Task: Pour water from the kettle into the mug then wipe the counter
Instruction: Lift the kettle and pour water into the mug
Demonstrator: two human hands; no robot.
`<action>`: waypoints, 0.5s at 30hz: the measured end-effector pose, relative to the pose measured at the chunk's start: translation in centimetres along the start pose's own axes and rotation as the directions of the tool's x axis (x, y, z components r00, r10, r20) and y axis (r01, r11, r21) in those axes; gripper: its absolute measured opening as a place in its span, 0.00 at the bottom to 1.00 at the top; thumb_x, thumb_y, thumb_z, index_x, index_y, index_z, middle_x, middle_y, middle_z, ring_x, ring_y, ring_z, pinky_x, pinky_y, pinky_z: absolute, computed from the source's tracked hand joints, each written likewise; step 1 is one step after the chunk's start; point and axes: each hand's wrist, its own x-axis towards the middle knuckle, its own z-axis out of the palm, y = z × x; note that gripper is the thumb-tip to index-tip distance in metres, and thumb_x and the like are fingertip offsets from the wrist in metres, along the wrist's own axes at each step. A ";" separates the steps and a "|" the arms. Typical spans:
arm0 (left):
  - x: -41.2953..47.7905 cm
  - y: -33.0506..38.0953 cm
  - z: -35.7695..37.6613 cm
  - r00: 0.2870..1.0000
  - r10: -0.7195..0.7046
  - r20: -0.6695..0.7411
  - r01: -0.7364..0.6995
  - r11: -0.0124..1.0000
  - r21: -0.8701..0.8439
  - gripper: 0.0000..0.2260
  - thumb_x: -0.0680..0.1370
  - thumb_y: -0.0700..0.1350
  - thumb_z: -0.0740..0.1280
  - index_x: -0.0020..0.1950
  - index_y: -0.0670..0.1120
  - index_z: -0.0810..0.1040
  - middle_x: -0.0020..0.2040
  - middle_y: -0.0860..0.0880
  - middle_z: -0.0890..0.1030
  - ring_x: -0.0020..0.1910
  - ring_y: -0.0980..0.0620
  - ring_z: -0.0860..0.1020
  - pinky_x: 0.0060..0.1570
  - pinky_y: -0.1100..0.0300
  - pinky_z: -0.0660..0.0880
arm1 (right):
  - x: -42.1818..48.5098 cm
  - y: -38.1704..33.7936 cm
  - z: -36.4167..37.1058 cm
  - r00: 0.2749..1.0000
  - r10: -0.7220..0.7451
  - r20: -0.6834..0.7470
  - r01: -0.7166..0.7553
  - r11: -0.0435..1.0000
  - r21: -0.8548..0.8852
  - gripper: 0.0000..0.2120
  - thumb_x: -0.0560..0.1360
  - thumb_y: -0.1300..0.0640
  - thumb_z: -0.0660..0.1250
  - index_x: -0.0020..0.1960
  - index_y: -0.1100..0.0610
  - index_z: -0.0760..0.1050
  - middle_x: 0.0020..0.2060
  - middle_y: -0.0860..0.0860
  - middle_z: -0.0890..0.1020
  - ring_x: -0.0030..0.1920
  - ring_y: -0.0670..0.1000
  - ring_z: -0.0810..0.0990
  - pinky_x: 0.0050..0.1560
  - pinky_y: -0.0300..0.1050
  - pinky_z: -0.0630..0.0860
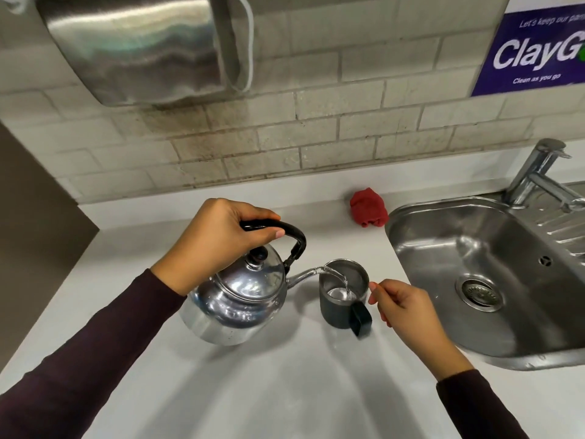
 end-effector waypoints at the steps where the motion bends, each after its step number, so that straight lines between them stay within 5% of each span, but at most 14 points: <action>1: 0.1 0.1 0.0 1.000 0.008 0.006 -0.008 1.000 0.014 0.08 0.66 0.51 0.76 0.43 0.59 0.84 0.43 0.71 0.81 0.42 0.69 0.81 0.42 0.79 0.72 | -0.1 0.0 -0.2 1.000 0.007 -0.003 -0.007 1.000 -0.003 0.19 0.77 0.55 0.65 0.27 0.47 0.75 0.20 0.46 0.73 0.23 0.47 0.67 0.30 0.43 0.68; 15: 1.0 0.5 -1.3 0.994 0.071 0.085 -0.082 0.988 0.129 0.08 0.67 0.49 0.76 0.42 0.61 0.83 0.35 0.75 0.79 0.39 0.71 0.79 0.37 0.80 0.70 | -0.2 0.8 -1.0 1.000 0.025 -0.006 -0.025 0.996 -0.084 0.15 0.76 0.49 0.64 0.31 0.50 0.76 0.22 0.53 0.71 0.24 0.49 0.68 0.31 0.44 0.68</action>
